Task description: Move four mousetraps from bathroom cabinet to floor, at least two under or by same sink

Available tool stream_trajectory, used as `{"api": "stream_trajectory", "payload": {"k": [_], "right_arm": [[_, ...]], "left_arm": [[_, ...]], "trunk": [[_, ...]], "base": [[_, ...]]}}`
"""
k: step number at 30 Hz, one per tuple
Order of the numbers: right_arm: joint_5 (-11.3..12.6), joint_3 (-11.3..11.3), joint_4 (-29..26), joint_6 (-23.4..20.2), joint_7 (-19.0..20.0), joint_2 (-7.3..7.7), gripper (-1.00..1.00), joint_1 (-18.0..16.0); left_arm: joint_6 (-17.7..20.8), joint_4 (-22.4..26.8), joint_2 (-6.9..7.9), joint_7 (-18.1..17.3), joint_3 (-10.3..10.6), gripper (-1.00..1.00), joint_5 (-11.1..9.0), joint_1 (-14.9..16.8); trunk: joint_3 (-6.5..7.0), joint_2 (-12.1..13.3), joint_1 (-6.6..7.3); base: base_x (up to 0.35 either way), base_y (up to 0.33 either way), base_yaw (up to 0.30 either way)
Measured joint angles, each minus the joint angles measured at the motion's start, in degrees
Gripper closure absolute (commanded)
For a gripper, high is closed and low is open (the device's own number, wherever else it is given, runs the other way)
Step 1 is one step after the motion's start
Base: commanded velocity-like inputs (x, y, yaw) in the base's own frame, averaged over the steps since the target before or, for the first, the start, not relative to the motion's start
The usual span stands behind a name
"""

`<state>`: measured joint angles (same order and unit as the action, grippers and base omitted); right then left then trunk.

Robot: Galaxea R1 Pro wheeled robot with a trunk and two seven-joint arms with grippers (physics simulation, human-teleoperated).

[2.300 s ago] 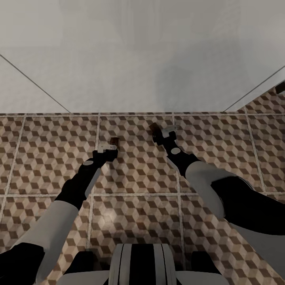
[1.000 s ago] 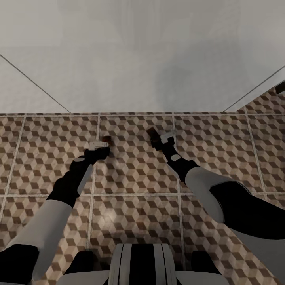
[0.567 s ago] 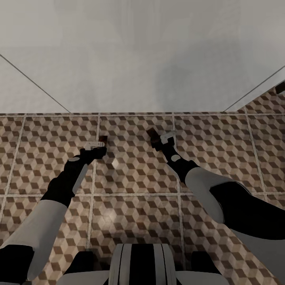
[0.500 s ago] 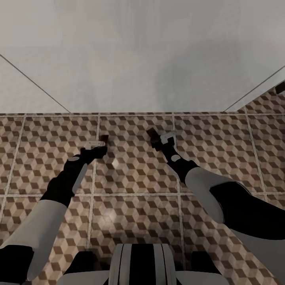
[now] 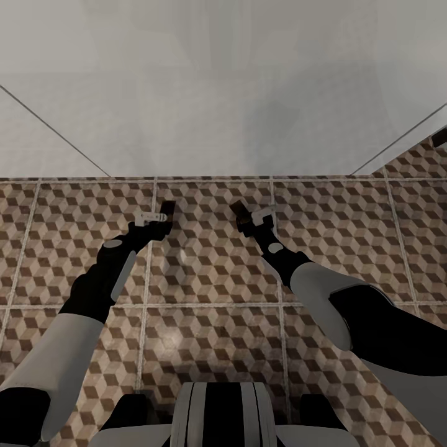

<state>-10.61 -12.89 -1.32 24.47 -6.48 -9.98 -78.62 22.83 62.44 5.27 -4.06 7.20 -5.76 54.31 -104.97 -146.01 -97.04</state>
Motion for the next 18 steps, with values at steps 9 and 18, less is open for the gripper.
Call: {"api": "stream_trajectory", "payload": {"k": [9, 18], "right_arm": [[-0.8, 0.0, 0.0, 0.0, 0.0, 0.00, 1.00, 0.0], [-1.6, 0.0, 0.0, -0.1, 0.0, 0.00, 1.00, 0.0]], "left_arm": [[0.0, 0.0, -0.11, 0.0, 0.1, 1.00, 0.0, -0.1], [-0.1, -2.3, -0.14, 0.0, 0.1, 1.00, 0.0, -0.3]], "trunk": [[0.00, 0.0, 0.00], [0.00, 0.0, 0.00]], "base": [[0.000, 0.000, 0.000], [0.000, 0.000, 0.000]]}}
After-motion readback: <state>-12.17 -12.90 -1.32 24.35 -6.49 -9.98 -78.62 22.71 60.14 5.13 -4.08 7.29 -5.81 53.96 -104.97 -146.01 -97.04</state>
